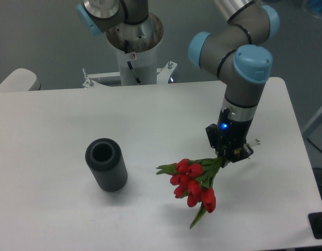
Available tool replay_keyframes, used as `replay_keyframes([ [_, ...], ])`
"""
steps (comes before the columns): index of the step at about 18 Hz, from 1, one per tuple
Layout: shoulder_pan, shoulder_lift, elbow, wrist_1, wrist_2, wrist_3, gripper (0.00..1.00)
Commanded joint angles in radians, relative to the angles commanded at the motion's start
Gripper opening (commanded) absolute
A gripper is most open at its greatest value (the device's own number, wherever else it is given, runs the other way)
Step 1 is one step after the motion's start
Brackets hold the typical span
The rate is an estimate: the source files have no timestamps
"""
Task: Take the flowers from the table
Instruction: 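Lift the gripped tulip bunch up off the table, blooms hanging below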
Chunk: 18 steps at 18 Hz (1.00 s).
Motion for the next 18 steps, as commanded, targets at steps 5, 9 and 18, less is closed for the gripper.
replay_keyframes([
  [5,0.009,-0.015,0.032,0.009,-0.161,-0.106,0.22],
  [9,0.034,-0.026,0.045,0.011,-0.284,-0.148,0.22],
  [18,0.058,-0.034,0.049,0.012,-0.366,-0.149,0.22],
])
